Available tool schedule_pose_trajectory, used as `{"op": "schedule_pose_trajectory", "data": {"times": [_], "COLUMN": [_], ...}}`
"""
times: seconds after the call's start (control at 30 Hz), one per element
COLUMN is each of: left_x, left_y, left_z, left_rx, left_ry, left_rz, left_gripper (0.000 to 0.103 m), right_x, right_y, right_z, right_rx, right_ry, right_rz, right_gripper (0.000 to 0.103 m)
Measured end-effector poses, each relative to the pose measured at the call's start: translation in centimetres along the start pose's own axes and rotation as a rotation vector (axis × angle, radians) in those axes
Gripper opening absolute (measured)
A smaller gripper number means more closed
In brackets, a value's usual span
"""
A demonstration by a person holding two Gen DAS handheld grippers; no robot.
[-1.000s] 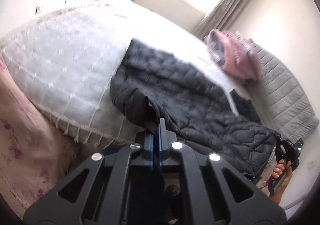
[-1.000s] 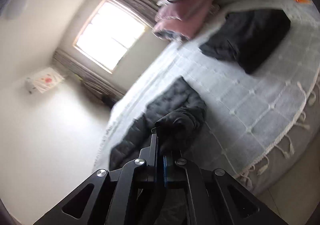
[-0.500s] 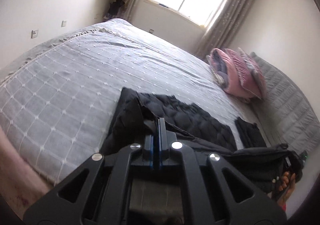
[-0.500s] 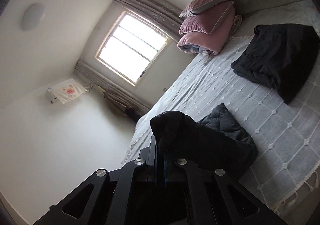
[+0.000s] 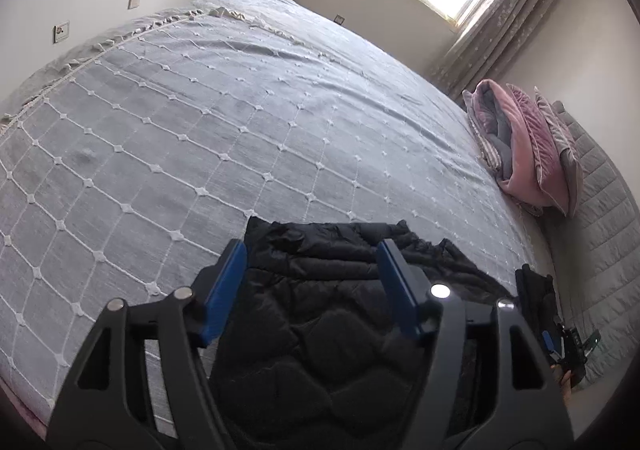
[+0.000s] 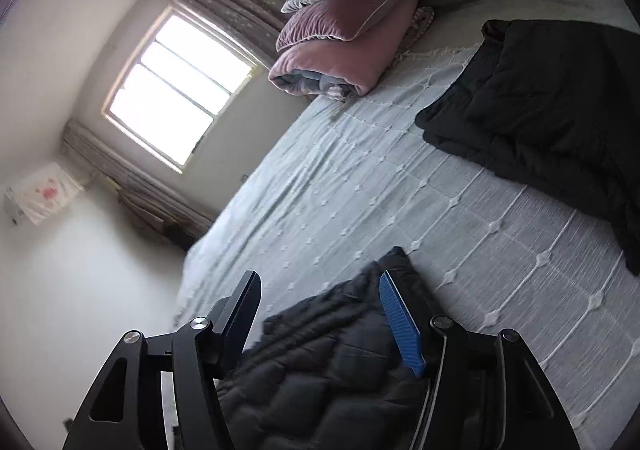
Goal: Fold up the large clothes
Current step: 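Grasp the folded jacket edge with both tools, then fold the gripped edge over again with both tools and open them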
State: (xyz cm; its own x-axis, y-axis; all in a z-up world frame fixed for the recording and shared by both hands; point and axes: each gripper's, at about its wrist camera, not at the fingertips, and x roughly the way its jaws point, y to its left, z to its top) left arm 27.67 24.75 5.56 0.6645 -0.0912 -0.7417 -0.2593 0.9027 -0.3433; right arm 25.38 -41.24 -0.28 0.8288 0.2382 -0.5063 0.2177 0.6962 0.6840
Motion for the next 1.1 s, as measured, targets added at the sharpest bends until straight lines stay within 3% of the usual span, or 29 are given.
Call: {"op": "schedule_pose_trajectory", "data": {"times": [0.13,0.3,0.33,0.4,0.43,0.47,0.5,0.53,0.67,0.87,0.97,1.1], "left_x": [4.5,8.0,8.4,9.2,9.4,9.5,9.4,9.3,6.7,5.3,7.6,12.4], "left_y": [2.0,3.2,3.1,2.4,2.1,1.6,1.0,0.7,-1.1,-4.3,-4.6,-3.5], "left_z": [-1.1,-1.9,-2.0,-2.2,-2.3,-2.2,-2.2,-2.0,-0.6,3.0,4.2,3.9], "left_rx": [-0.007,-0.016,-0.005,0.023,0.031,0.048,0.070,0.080,0.091,0.105,0.102,0.084], "left_ry": [0.126,0.196,0.202,0.221,0.222,0.212,0.195,0.175,0.056,-0.066,-0.075,-0.026], "left_rz": [0.059,0.080,0.079,0.084,0.077,0.082,0.101,0.113,0.115,0.140,0.187,0.255], "left_gripper": [0.071,0.068,0.063,0.033,0.025,0.013,0.009,0.008,0.006,0.005,0.005,0.005], "right_x": [4.8,9.4,10.4,11.8,12.4,12.6,12.6,12.9,11.5,8.5,9.3,12.8], "right_y": [-0.9,-0.5,-0.7,-0.9,-0.8,-0.8,-0.5,-0.3,1.2,4.6,5.4,4.3], "right_z": [-0.3,-1.9,-2.0,-2.1,-2.1,-2.1,-2.2,-2.3,-2.2,0.3,0.5,-0.1], "right_rx": [-0.109,-0.264,-0.276,-0.312,-0.324,-0.332,-0.343,-0.348,-0.379,-0.389,-0.396,-0.397], "right_ry": [0.151,0.254,0.271,0.290,0.296,0.301,0.307,0.321,0.276,0.107,0.059,0.100], "right_rz": [-0.118,-0.216,-0.238,-0.279,-0.282,-0.269,-0.237,-0.215,-0.211,-0.130,-0.157,-0.224], "right_gripper": [0.063,0.063,0.063,0.063,0.061,0.044,0.017,0.013,0.007,0.006,0.006,0.006]}}
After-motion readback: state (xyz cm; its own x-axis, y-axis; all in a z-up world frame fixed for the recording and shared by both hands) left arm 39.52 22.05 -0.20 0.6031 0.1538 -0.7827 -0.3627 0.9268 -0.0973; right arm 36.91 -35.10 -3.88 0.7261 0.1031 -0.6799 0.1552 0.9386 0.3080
